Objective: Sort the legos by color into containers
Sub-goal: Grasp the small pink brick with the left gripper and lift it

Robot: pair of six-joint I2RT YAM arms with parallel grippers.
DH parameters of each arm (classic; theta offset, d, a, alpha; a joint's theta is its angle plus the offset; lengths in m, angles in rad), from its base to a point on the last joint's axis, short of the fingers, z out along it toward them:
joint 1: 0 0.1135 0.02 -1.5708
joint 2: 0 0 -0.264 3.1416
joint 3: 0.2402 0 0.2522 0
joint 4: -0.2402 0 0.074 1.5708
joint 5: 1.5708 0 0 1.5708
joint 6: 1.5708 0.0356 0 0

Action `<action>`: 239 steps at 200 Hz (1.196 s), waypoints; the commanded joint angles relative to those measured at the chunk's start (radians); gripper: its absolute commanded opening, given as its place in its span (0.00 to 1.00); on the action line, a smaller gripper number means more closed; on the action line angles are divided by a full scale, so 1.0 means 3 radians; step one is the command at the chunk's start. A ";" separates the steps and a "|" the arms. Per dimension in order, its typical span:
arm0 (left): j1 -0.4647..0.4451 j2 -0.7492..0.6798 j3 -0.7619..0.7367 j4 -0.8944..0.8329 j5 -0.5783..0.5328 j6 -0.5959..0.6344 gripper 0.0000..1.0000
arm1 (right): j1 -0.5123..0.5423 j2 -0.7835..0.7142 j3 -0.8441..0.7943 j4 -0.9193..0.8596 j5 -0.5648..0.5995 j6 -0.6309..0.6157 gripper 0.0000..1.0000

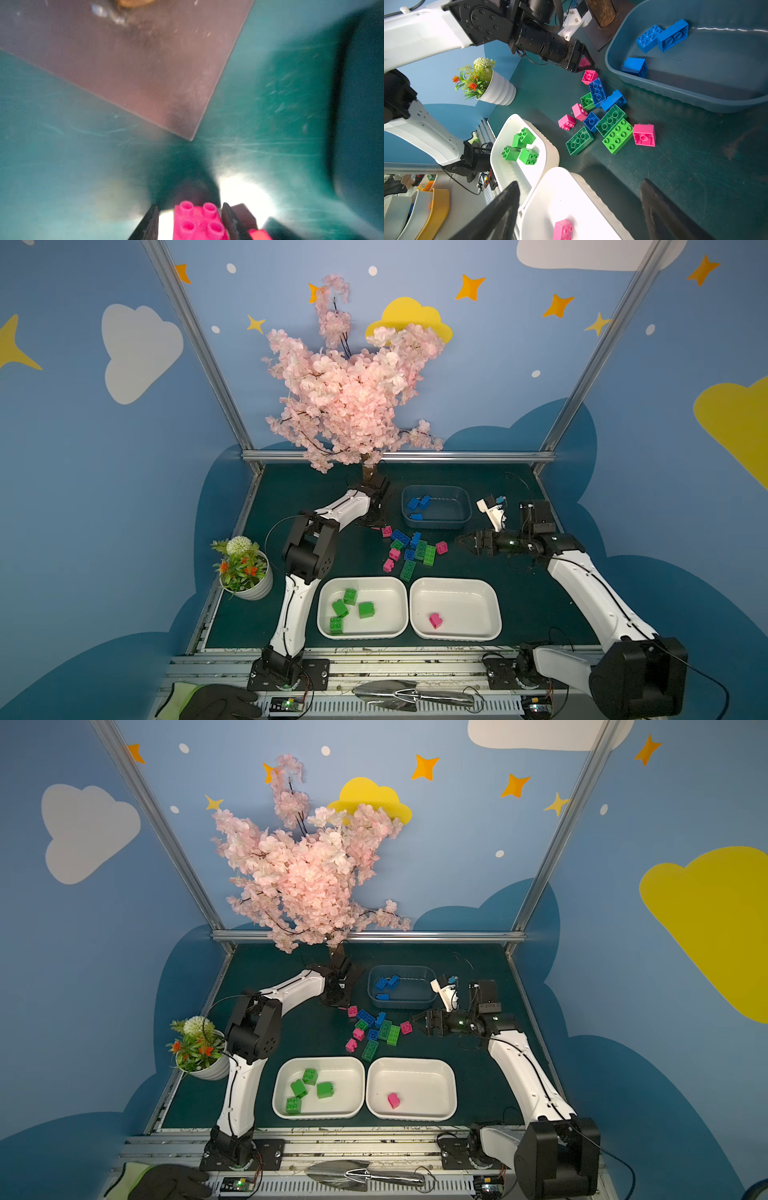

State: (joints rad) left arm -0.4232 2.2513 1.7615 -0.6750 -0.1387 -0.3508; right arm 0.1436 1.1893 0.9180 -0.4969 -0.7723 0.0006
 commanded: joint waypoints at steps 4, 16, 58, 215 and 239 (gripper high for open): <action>0.0063 -0.0223 -0.0085 -0.0132 -0.0062 0.0157 0.51 | -0.0013 -0.0019 -0.0002 0.0050 -0.0068 0.0016 0.89; 0.0061 -0.0289 -0.0119 -0.0133 -0.0028 0.0142 0.53 | -0.0017 -0.0028 -0.0003 0.0045 -0.0065 0.0015 0.89; 0.0057 -0.0542 -0.0363 -0.0008 0.0152 -0.0291 0.63 | -0.0022 -0.0035 -0.0006 0.0025 -0.0056 -0.0003 0.90; -0.0089 -0.0118 -0.0142 -0.0059 -0.0411 -0.2217 0.53 | -0.0064 0.0022 0.0033 0.0020 -0.0121 -0.0040 0.89; -0.0076 -0.0016 -0.0055 -0.0077 -0.0400 -0.2129 0.52 | -0.0062 0.0023 0.0033 0.0030 -0.0120 -0.0032 0.89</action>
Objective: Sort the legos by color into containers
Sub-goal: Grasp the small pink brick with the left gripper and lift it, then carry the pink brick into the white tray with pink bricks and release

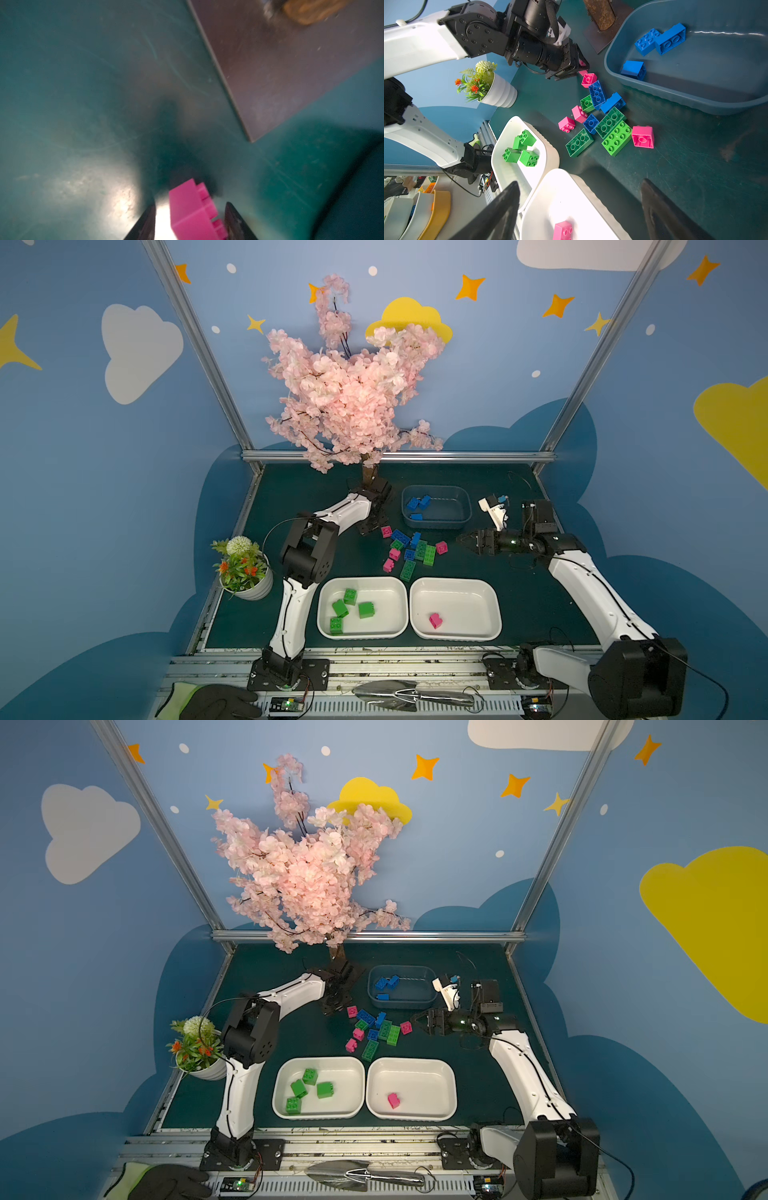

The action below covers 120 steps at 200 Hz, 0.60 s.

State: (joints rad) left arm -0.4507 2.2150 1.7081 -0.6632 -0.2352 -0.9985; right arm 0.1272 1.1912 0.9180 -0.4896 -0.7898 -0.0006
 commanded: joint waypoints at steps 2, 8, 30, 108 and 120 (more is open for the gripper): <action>0.0019 0.0111 0.0131 -0.0123 -0.0082 0.0030 0.51 | -0.0009 0.0014 0.0033 0.0009 -0.0062 -0.0029 0.89; 0.0025 0.0134 0.0153 -0.0143 -0.0092 0.0031 0.51 | -0.0010 0.0020 0.0033 0.0006 -0.0067 -0.0026 0.89; 0.0055 0.0171 0.0141 -0.0092 -0.0096 0.0068 0.47 | -0.0010 0.0015 0.0033 0.0010 -0.0068 -0.0020 0.89; 0.0081 -0.0133 0.0003 -0.0090 -0.0010 0.0473 0.21 | -0.0010 0.0011 0.0029 0.0031 -0.0111 0.0021 0.89; 0.0074 -0.0277 -0.0089 -0.0090 0.0025 0.0648 0.21 | -0.0007 0.0000 0.0028 0.0014 -0.0145 0.0017 0.89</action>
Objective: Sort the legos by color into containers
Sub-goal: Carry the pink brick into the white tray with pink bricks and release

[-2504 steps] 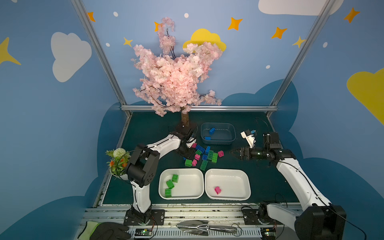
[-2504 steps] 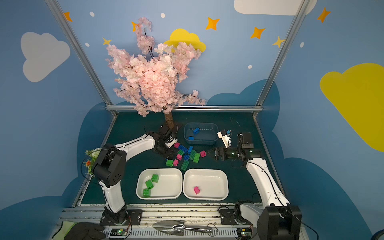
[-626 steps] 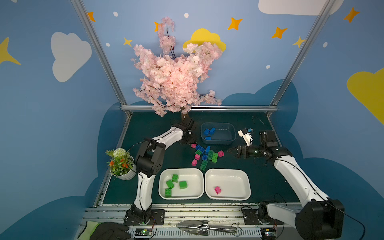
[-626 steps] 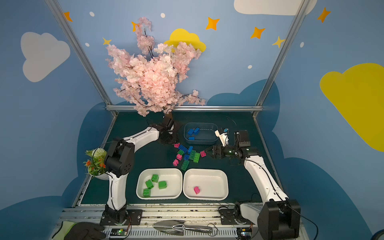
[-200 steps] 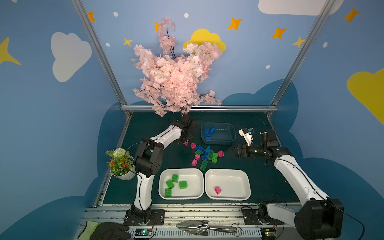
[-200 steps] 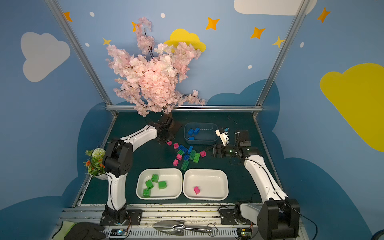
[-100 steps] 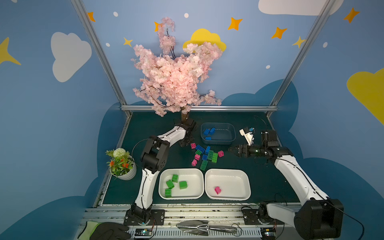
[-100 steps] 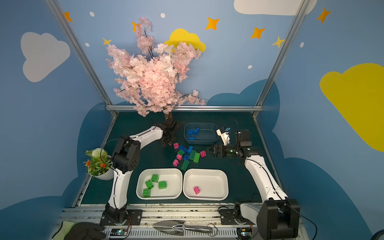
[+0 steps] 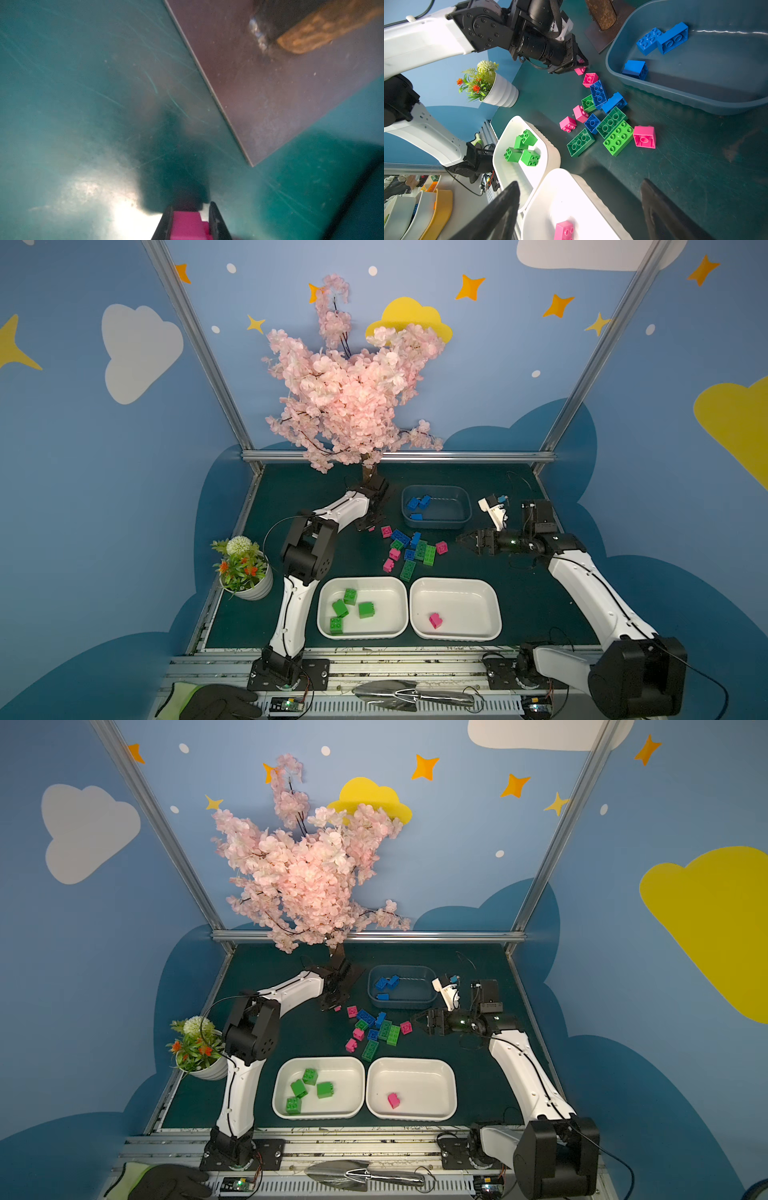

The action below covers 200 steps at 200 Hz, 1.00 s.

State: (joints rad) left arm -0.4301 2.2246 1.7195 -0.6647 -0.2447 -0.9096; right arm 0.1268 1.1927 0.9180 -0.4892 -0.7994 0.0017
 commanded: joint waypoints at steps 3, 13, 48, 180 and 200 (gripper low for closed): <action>0.0002 -0.0354 -0.0158 -0.0083 0.0077 0.0398 0.21 | -0.0004 -0.0008 0.0028 0.0008 -0.0121 0.0008 0.89; -0.0019 -0.0529 -0.0275 -0.0054 0.0146 0.0571 0.20 | -0.0001 -0.0025 0.0019 -0.0005 -0.0151 0.0000 0.89; -0.0173 -0.1188 -0.0741 -0.0061 0.0591 0.1241 0.20 | 0.0021 -0.0096 -0.0027 -0.0028 -0.0304 0.0026 0.89; -0.1795 -0.2094 -0.1948 0.0795 0.1824 0.2312 0.24 | 0.0027 -0.0375 -0.0110 -0.0501 -0.0164 -0.0259 0.89; -0.1868 -0.1902 -0.1972 0.0955 0.1752 0.2417 0.24 | 0.0023 -0.0386 -0.0114 -0.0497 -0.0140 -0.0260 0.89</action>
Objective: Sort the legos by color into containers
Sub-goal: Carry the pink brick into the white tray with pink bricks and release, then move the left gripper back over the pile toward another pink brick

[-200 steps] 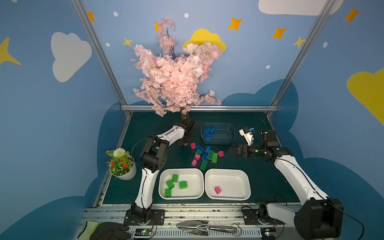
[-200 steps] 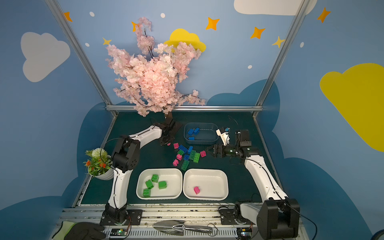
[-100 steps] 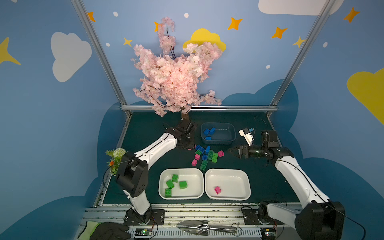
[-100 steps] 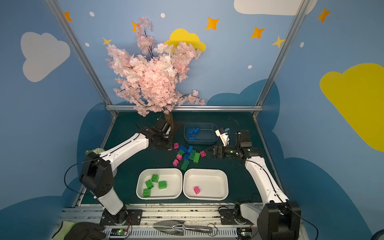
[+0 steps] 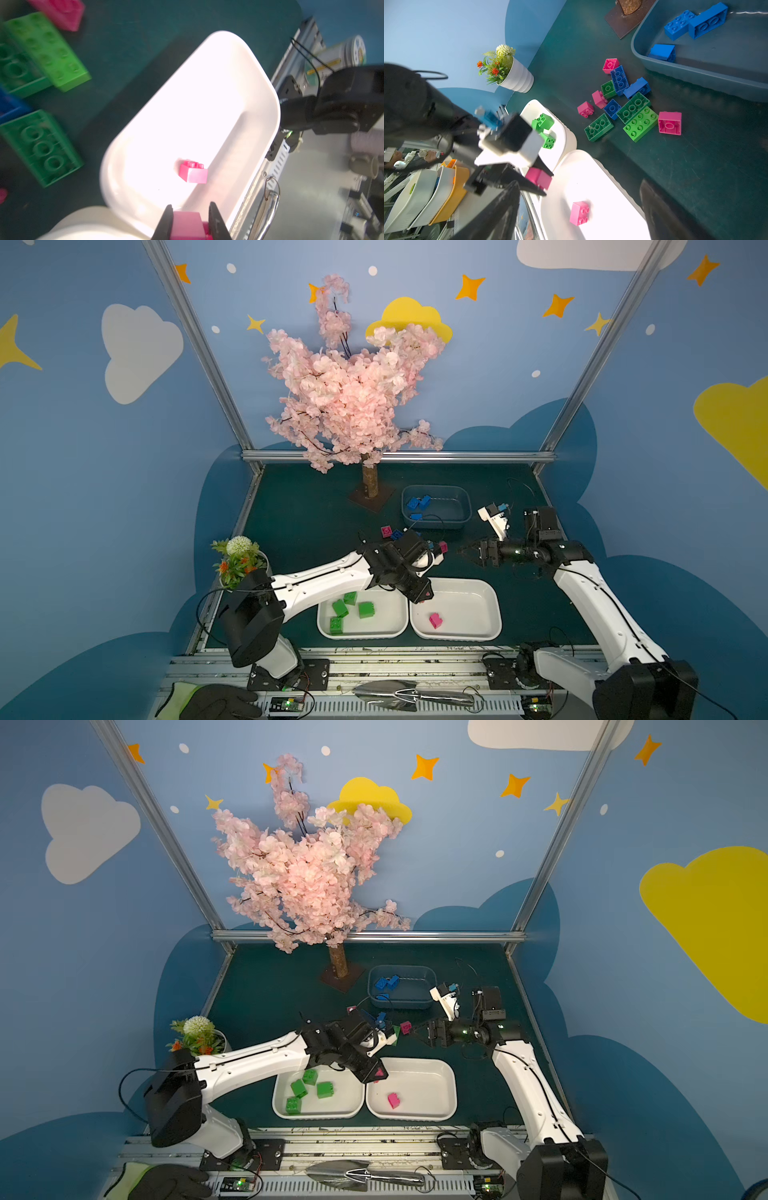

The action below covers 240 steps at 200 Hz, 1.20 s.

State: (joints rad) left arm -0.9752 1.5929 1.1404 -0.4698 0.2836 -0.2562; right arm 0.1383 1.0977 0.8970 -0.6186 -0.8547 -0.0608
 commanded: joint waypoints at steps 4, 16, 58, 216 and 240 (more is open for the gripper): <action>-0.0057 0.0232 -0.0043 0.0331 -0.0006 0.0248 0.25 | -0.0016 -0.0070 -0.0042 -0.0075 0.0047 -0.0055 0.89; -0.0057 0.0302 -0.0020 0.0350 0.0023 0.0270 0.30 | -0.0019 -0.0074 -0.0030 -0.0103 0.0061 -0.0072 0.89; 0.0043 0.0244 0.0252 -0.0185 0.0082 0.0337 0.65 | -0.0031 -0.0098 -0.0014 -0.0084 0.0090 -0.0055 0.89; 0.1620 0.1139 0.1372 -0.0755 -0.1015 0.0056 0.75 | -0.0011 -0.0026 -0.0082 0.0237 0.0006 0.0167 0.89; 0.1650 0.1409 0.1587 -0.0752 -0.1115 -0.0355 0.75 | -0.0009 -0.0006 -0.0103 0.0272 0.0001 0.0172 0.89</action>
State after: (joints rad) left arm -0.4889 1.9675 1.5497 -0.6979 -0.0002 -0.2085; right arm 0.1326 1.0908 0.8806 -0.5598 -0.8391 -0.0185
